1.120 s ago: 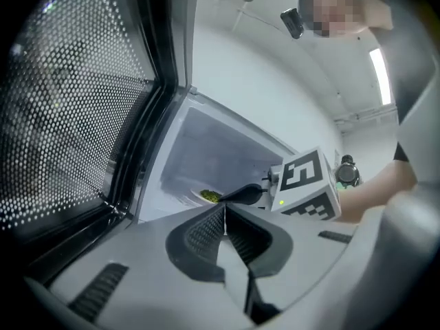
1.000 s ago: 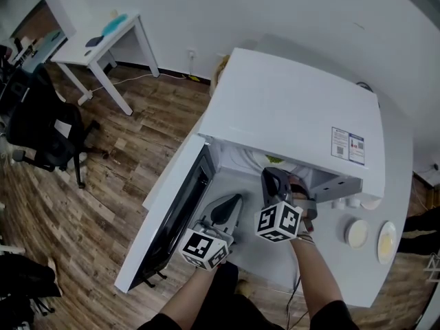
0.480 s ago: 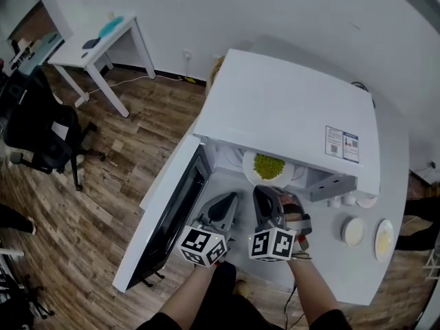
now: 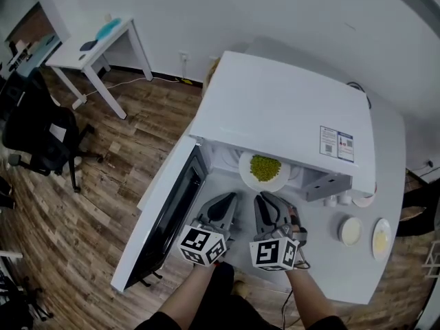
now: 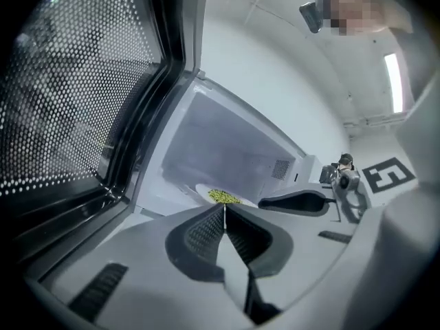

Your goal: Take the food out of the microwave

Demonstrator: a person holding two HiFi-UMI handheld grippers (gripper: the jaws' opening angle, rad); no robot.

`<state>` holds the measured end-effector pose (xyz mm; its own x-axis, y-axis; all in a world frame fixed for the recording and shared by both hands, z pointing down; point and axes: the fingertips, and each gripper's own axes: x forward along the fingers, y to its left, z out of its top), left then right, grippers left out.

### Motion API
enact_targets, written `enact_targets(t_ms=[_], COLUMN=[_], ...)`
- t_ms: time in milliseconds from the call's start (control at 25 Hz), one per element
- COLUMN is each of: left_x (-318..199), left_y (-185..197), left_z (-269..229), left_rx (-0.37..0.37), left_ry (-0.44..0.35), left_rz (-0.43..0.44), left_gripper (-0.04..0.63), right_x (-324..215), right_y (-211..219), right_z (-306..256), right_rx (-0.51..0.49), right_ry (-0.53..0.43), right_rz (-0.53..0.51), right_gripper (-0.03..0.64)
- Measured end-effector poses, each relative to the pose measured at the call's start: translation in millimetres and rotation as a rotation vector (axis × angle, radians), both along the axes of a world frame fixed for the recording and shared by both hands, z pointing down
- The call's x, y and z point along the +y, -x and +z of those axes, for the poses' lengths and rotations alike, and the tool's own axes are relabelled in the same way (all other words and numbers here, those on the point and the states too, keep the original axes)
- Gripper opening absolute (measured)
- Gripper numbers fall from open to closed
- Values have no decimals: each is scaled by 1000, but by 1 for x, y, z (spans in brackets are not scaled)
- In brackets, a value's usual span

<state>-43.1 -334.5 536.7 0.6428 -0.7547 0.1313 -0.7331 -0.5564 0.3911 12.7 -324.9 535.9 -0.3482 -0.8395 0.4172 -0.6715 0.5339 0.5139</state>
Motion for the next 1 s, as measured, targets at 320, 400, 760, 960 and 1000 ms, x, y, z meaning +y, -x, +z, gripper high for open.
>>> enact_targets(t_ms=[320, 400, 760, 960, 1000], left_x=[4, 5, 9, 12, 13], left_y=[-9, -11, -17, -20, -20], left_z=[-1, -1, 1, 3, 3], left_rx=[-19, -25, -48, -51, -52], left_ry=[-4, -6, -8, -3, -2], left_rz=[21, 29, 41, 50, 51], left_gripper=[11, 11, 11, 11, 11], right_x=[-1, -2, -23, -34, -36], right_y=[-47, -51, -63, -64, -64], right_z=[10, 14, 21, 24, 26], right_rx=[-623, -729, -1310, -1501, -1530], right_ry=[279, 325, 487, 534, 547], right_rz=[338, 382, 565, 614, 620], right_gripper=[48, 48, 114, 114, 114])
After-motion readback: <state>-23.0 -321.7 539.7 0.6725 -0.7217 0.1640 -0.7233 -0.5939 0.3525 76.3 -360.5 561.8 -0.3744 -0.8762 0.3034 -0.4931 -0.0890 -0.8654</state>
